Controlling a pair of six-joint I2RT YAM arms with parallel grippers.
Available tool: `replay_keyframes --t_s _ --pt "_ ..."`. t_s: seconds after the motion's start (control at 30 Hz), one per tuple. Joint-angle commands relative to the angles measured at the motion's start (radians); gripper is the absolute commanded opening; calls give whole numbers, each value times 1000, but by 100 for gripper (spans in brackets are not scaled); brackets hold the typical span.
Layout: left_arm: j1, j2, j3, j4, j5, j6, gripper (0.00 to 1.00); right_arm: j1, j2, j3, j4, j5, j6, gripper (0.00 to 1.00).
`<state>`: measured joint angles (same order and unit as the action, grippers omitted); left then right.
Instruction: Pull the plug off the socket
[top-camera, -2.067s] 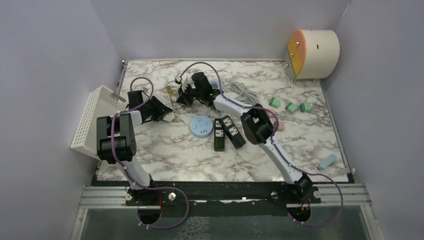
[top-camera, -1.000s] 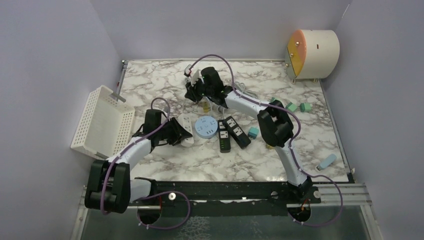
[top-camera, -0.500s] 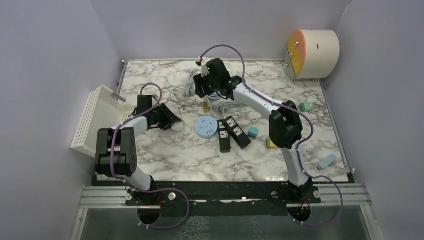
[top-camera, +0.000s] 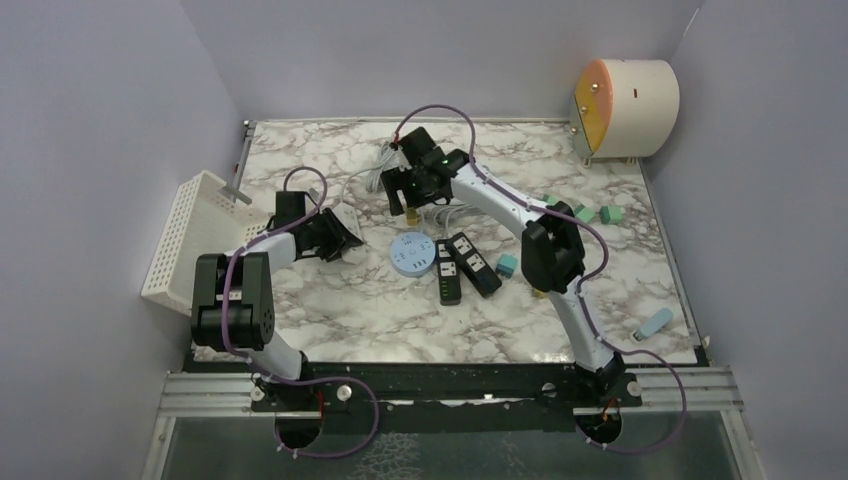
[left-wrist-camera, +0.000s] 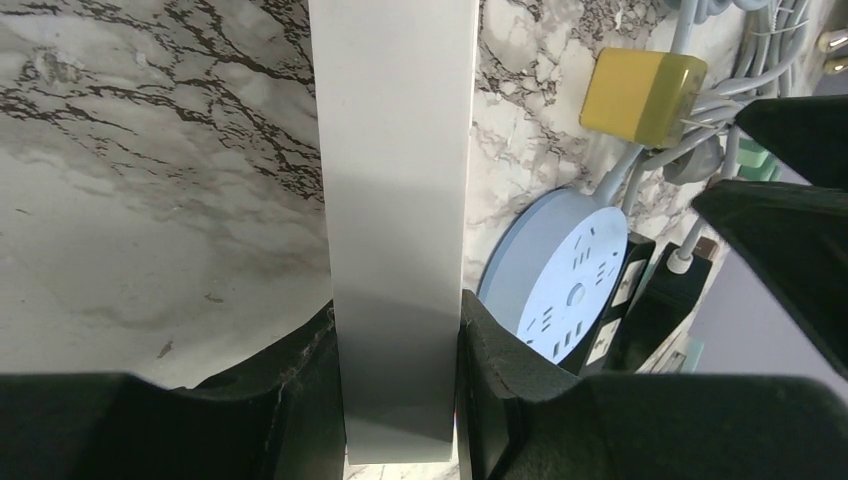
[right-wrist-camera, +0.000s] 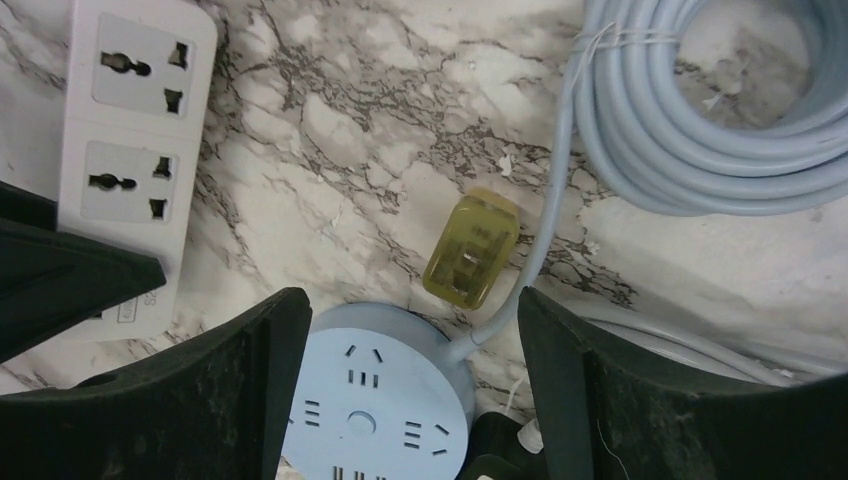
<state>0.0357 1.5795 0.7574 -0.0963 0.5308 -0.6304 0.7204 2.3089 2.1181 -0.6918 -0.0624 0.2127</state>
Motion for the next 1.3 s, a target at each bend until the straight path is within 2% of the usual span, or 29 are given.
replay_keyframes --t_s 0.0,0.1,0.17,0.2,0.37,0.53,0.63,0.7,0.77,0.9,1.07,1.17,1.27 --pt "13 28 24 -5 -3 68 11 12 59 38 -73 -29 24 81" --pt "15 9 52 -68 -52 108 49 21 81 45 -65 -35 29 77" --pt "15 -13 75 -109 -98 139 95 24 114 87 -82 -35 29 74" --pt "16 -25 86 -131 -118 153 98 26 132 105 -94 -32 30 72" --pt "25 -81 120 -194 -192 199 99 28 193 143 -103 -17 24 69" --pt "32 -143 149 -246 -228 220 99 29 246 191 -117 -11 10 57" --pt "32 -176 166 -268 -240 223 99 30 260 192 -109 -3 2 42" --pt "32 -191 174 -275 -242 222 99 30 249 170 -77 2 -1 25" --pt "32 -203 181 -280 -242 221 99 29 228 148 -41 4 -8 3" --pt "32 -218 185 -286 -244 220 99 29 166 119 15 12 -46 1" --pt "32 -234 181 -287 -245 212 99 25 -12 -6 123 -52 -86 1" --pt "32 -228 195 -283 -241 216 99 -6 -140 -103 191 -145 -64 1" --pt "32 -217 220 -284 -236 224 99 -81 -296 -266 291 -312 -1 1"
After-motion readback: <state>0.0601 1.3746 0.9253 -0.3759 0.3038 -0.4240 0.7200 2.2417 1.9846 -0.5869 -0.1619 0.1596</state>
